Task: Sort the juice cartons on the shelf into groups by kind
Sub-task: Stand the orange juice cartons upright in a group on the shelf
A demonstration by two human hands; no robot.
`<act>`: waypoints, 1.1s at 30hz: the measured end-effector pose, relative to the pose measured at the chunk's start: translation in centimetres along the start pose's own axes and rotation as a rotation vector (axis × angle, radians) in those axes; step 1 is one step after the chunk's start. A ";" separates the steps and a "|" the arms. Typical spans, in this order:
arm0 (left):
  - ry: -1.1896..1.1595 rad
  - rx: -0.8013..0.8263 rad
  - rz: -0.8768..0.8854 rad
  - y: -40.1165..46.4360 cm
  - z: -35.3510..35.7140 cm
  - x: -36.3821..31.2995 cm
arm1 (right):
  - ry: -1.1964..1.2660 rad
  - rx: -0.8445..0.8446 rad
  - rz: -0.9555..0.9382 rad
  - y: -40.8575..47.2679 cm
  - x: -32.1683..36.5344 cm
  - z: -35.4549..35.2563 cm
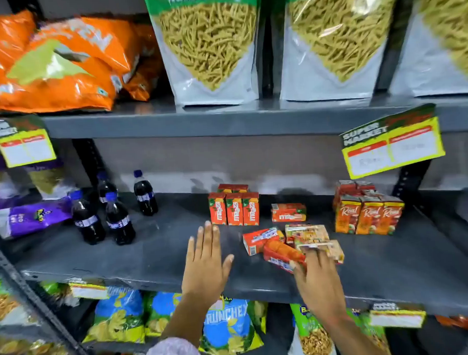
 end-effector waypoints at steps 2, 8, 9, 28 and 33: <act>-0.069 0.048 -0.040 0.9 3.6 1.7 | 0.064 0.063 0.131 0.6 -1.1 2.7; -0.161 0.254 -0.038 2.5 8.2 2.7 | 0.286 0.096 0.364 1.2 -1.9 4.4; -0.164 0.280 -0.042 2.6 8.5 2.8 | 0.305 0.092 0.395 1.2 -2.1 4.5; -0.308 0.174 -0.050 2.5 7.4 6.1 | 0.114 0.289 0.127 3.8 6.5 -0.2; -0.298 0.169 -0.123 2.2 7.0 8.0 | 0.010 0.504 -0.029 6.1 13.5 0.0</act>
Point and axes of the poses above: each hand's wrist, its own y-axis towards the middle knuckle, its own z-axis out of the palm, x = y × z, the point moved 3 cm from there along y, towards the middle knuckle, and after that the axes turned 15 degrees about z, right-handed, at the moved point
